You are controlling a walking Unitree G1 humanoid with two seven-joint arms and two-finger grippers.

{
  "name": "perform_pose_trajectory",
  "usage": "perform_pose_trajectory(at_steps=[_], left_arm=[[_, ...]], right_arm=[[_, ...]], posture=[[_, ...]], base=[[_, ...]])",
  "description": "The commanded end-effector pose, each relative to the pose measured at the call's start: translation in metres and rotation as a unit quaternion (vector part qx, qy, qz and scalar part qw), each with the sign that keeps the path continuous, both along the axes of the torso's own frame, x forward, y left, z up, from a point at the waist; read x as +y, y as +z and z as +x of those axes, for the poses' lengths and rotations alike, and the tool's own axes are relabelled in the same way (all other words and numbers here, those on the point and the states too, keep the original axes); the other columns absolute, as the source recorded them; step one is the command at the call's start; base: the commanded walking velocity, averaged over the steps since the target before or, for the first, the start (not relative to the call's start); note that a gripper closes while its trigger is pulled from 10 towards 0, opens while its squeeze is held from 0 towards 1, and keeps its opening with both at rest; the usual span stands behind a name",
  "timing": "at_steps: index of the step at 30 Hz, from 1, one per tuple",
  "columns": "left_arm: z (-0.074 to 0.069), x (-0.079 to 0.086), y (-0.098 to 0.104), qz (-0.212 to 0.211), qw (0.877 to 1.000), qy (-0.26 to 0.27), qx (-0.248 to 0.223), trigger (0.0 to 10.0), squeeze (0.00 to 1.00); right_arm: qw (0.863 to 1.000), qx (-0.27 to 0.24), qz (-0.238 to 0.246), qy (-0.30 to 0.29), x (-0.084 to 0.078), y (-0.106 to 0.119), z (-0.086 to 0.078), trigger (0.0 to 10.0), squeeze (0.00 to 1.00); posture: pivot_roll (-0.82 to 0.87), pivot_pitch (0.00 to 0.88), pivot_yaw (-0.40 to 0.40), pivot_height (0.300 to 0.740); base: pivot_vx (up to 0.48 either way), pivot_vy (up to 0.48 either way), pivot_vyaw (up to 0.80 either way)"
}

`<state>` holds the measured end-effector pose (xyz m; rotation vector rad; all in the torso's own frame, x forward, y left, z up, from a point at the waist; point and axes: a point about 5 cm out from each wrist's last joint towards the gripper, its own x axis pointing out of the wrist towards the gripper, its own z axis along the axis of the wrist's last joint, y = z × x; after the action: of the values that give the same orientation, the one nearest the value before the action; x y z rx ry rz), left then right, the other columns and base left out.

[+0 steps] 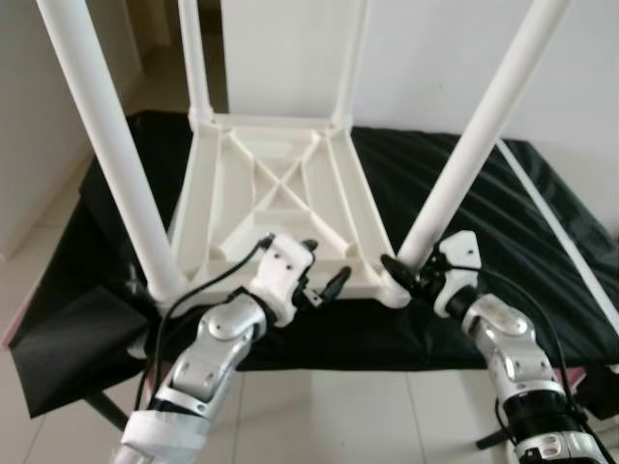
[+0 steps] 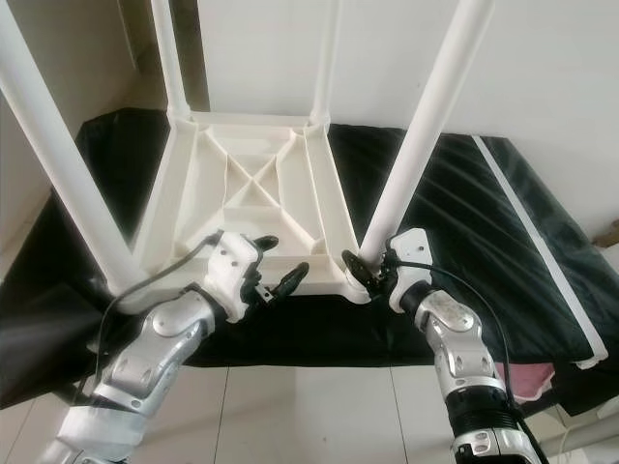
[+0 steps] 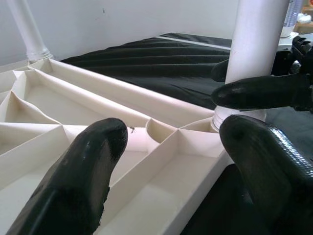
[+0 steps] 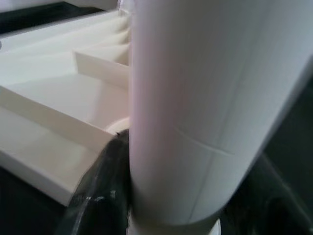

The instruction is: Building children table

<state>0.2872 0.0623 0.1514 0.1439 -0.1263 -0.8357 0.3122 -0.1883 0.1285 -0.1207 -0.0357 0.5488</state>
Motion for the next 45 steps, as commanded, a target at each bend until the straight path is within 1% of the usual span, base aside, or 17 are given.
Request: perform_pose_trajectory(at_steps=[1,3,4,7,8,17,19,21,24,26,27,30,31,32,33,35,45], left_arm=[[-0.006,-0.007,0.000,0.015,0.997,-0.077,0.001,10.0,0.00],[-0.006,-0.006,0.000,0.015,0.997,-0.074,0.000,10.0,0.00],[-0.007,-0.007,0.001,0.014,0.997,-0.074,0.000,10.0,0.00],[-0.007,-0.007,0.001,0.014,0.997,-0.075,0.000,10.0,0.00],[-0.007,-0.006,0.001,0.014,0.997,-0.074,-0.001,10.0,0.00],[-0.005,-0.003,0.001,0.007,0.998,-0.057,0.000,10.0,0.00],[-0.005,-0.003,0.001,0.003,0.999,-0.054,0.001,10.0,0.00],[-0.003,-0.003,-0.001,0.000,0.999,-0.033,0.003,10.0,0.00],[-0.001,-0.002,-0.002,0.000,1.000,-0.022,0.006,10.0,0.00],[0.001,-0.002,-0.004,0.004,1.000,-0.011,0.007,10.0,0.00],[0.001,-0.002,-0.006,0.005,1.000,-0.003,0.010,10.0,0.00],[0.001,-0.002,-0.006,0.005,1.000,-0.003,0.010,10.0,0.00],[0.001,-0.002,-0.007,0.006,1.000,0.000,0.012,10.0,0.00],[0.001,-0.002,-0.007,0.006,1.000,0.000,0.012,10.0,0.00],[0.001,-0.002,-0.007,0.006,1.000,0.002,0.013,10.0,0.00],[0.001,-0.003,-0.007,0.005,1.000,0.001,0.014,10.0,0.00],[0.002,-0.002,-0.005,0.005,1.000,0.003,0.010,10.0,0.00]], right_arm=[[1.000,0.009,-0.019,0.007,-0.005,-0.005,-0.002,0.0,0.00],[1.000,0.014,-0.018,0.009,-0.006,-0.007,-0.003,0.0,0.00],[1.000,0.024,-0.011,0.009,-0.005,-0.010,-0.004,1.9,0.00],[1.000,0.026,-0.009,0.009,-0.005,-0.011,-0.004,1.9,0.00],[1.000,0.029,0.003,0.005,-0.003,-0.012,-0.005,10.0,0.00],[0.998,0.019,0.048,-0.031,0.008,-0.010,-0.009,10.0,0.00],[0.997,0.016,0.049,-0.050,0.011,-0.010,-0.010,10.0,0.00],[0.992,0.012,0.060,-0.107,0.022,-0.013,-0.013,10.0,0.00],[0.989,0.014,0.065,-0.132,0.027,-0.015,-0.015,10.0,0.00],[0.984,0.010,0.073,-0.160,0.030,-0.016,-0.017,10.0,0.00],[0.976,0.010,0.080,-0.203,0.029,-0.018,-0.018,10.0,0.00],[0.976,0.010,0.080,-0.203,0.029,-0.018,-0.018,10.0,0.00],[0.963,0.013,0.091,-0.254,0.027,-0.020,-0.019,10.0,0.00],[0.963,0.013,0.091,-0.254,0.027,-0.020,-0.019,10.0,0.00],[0.953,0.011,0.096,-0.289,0.028,-0.022,-0.019,10.0,0.00],[0.946,0.013,0.100,-0.308,0.030,-0.023,-0.020,10.0,0.00],[0.940,0.017,0.103,-0.324,0.038,-0.021,-0.022,10.0,0.00]], posture=[[0.00,0.000,-0.056,0.740],[0.00,0.000,-0.054,0.740],[0.00,0.000,-0.055,0.740],[0.00,0.000,-0.055,0.740],[0.00,0.000,-0.060,0.740],[-0.01,0.000,-0.072,0.740],[-0.01,0.000,-0.075,0.740],[-0.01,0.000,-0.079,0.740],[-0.01,0.000,-0.081,0.740],[-0.01,0.000,-0.080,0.740],[-0.01,0.000,-0.082,0.740],[-0.01,0.000,-0.082,0.740],[-0.01,0.000,-0.083,0.740],[-0.01,0.000,-0.083,0.740],[-0.01,0.000,-0.082,0.740],[-0.01,0.000,-0.078,0.740],[0.00,0.000,-0.081,0.740]], base=[[0.000,0.000,0.00],[0.000,0.000,0.00],[0.000,0.000,0.00],[0.000,0.000,0.00],[0.000,0.000,0.00],[0.000,0.000,0.00],[0.000,0.000,0.00],[0.000,0.000,0.00],[0.000,0.000,0.00],[0.000,0.000,0.00],[0.000,0.000,0.00],[0.000,0.000,0.00],[0.000,0.000,0.00],[0.000,0.000,0.00],[0.000,0.000,0.00],[0.000,0.000,0.00],[0.000,0.000,0.00]])
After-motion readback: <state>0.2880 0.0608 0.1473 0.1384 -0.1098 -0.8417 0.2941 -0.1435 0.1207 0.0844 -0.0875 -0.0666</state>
